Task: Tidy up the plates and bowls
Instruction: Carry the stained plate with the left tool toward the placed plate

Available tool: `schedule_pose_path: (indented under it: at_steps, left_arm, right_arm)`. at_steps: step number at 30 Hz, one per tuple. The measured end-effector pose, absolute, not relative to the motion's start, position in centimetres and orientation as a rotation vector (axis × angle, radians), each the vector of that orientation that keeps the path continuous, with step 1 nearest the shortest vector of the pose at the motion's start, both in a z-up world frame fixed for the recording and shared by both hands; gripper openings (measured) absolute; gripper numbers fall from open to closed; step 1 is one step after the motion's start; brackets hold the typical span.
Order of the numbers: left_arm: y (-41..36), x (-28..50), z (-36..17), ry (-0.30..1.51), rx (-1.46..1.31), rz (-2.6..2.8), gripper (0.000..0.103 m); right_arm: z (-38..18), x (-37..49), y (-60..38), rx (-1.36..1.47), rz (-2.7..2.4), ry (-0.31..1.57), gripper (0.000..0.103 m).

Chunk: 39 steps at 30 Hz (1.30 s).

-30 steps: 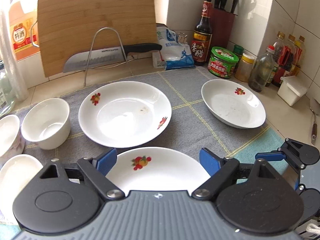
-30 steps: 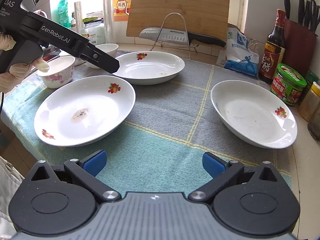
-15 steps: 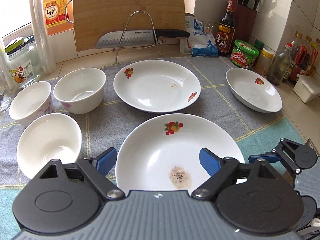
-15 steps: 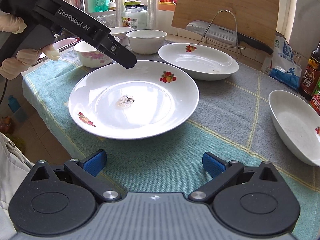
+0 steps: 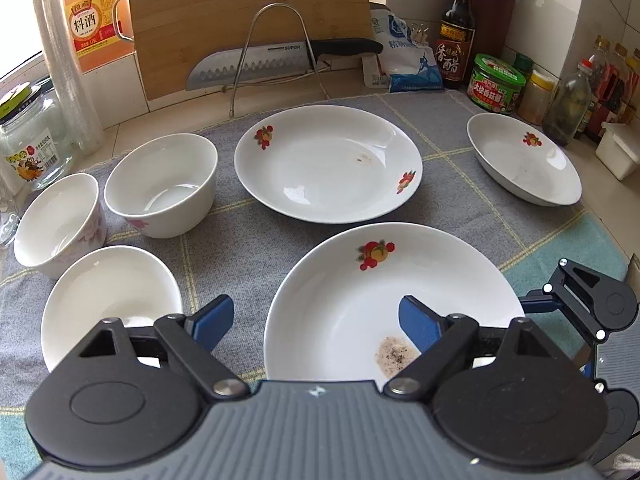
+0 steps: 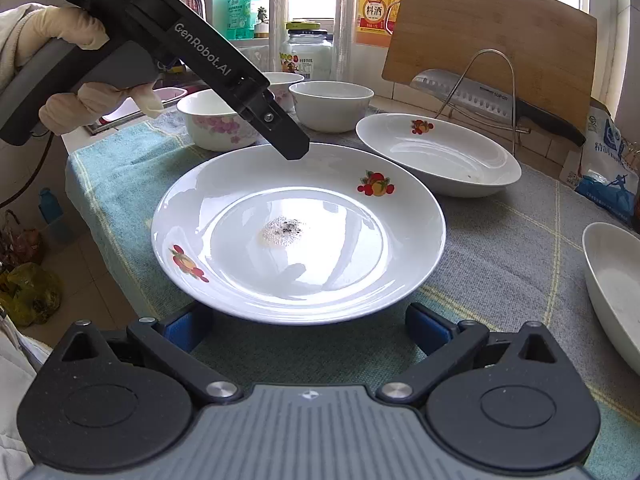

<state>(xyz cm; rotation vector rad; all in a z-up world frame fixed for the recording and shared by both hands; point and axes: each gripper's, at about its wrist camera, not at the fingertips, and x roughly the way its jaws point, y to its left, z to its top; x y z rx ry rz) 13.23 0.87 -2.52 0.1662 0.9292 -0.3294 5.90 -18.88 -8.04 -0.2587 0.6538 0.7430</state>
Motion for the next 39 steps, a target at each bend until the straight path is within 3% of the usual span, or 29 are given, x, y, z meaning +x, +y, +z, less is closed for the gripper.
schedule_pose_path:
  at_steps: [6,15,24,39]
  left_arm:
    - [0.3,15.6,-3.8,1.000,0.173,-0.404,0.088]
    - [-0.1,17.3,-5.5,1.106,0.187,-0.486,0.077]
    - [-0.1,18.2,-5.8,1.149,0.212,-0.527,0.072]
    - [-0.2,19.2,-6.0,1.191,0.242,-0.606,0.072]
  right_arm:
    - [-8.2,6.0,-19.3,-0.250,0.757,0.622,0.103]
    - [-8.3,5.9,-19.2,-0.248,0.752,0.621,0.103]
    - [-8.3,6.0,-19.0,-0.266,0.779,0.604,0.103]
    - [-8.0,6.5,-18.1,-0.290,0.799,0.627,0.103]
